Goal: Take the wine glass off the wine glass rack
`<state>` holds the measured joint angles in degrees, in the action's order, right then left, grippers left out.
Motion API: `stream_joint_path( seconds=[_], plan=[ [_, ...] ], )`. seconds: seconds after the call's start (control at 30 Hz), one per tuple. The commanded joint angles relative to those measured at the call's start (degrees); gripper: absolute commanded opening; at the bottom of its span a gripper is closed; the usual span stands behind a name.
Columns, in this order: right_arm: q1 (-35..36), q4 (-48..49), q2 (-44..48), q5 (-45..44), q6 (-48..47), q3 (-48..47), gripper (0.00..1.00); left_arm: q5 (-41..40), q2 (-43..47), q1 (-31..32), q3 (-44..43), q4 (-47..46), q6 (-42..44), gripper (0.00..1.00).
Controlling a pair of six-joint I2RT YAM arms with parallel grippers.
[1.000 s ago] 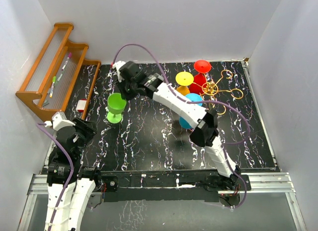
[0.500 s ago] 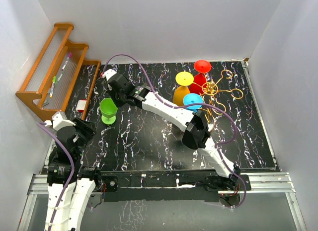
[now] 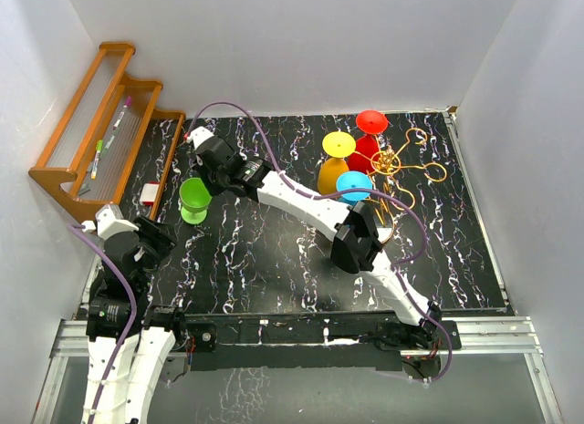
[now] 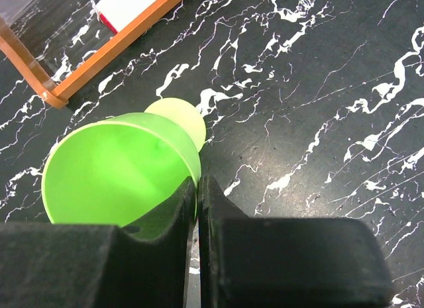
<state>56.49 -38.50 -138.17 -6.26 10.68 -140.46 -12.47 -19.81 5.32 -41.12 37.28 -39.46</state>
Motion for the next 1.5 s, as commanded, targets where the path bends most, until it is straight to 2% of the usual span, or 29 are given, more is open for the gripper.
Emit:
stream_joint_path(
  seconds=[0.0,0.13,0.2,0.3,0.43,0.73,0.9,1.0,1.13,1.27,1.37,1.47],
  plan=[
    [-0.1,4.9,-0.2,-0.6,0.7,-2.7,0.11,0.3,-0.3,0.0,0.5,-1.3,0.9,0.43],
    [-0.1,6.0,0.4,-0.4,0.7,-2.2,0.24,0.2,-0.3,0.0,0.5,-1.2,0.9,0.43],
    [-0.1,6.5,1.1,-0.8,0.7,-1.9,0.34,0.1,-0.2,0.0,0.4,-1.2,0.7,0.43],
    [-0.1,7.1,2.7,-1.7,0.7,-1.5,0.41,0.2,-0.1,0.0,0.4,-1.2,0.8,0.43],
    [-0.1,7.9,6.1,-2.6,0.3,-0.4,0.44,0.1,-0.1,0.1,0.4,-1.2,0.7,0.43],
    [-0.1,10.3,21.7,-4.2,-0.6,5.8,0.51,0.7,-0.1,0.3,0.4,-1.5,1.2,0.43],
    [-0.1,13.1,36.1,-6.3,-2.6,17.3,0.62,6.0,-1.5,0.5,1.3,-5.2,2.0,0.44],
    [-0.1,16.3,48.6,-10.0,-1.9,30.2,0.65,14.3,-4.2,0.6,2.3,-13.8,-0.1,0.44],
    [-0.1,20.4,66.0,-14.8,2.5,47.3,0.65,28.0,-15.9,0.6,-1.0,-28.3,-6.1,0.47],
    [-0.1,18.6,77.0,-17.2,6.0,56.7,0.62,41.7,-36.1,1.0,-12.9,-37.3,-9.2,0.47],
    [-0.1,15.9,82.6,-17.9,8.1,60.3,0.61,44.9,-48.9,3.9,-24.5,-39.0,-9.2,0.47],
    [-0.1,15.5,87.4,-15.8,9.4,62.5,0.58,43.0,-61.0,10.1,-40.0,-33.6,-4.3,0.47]
  ],
)
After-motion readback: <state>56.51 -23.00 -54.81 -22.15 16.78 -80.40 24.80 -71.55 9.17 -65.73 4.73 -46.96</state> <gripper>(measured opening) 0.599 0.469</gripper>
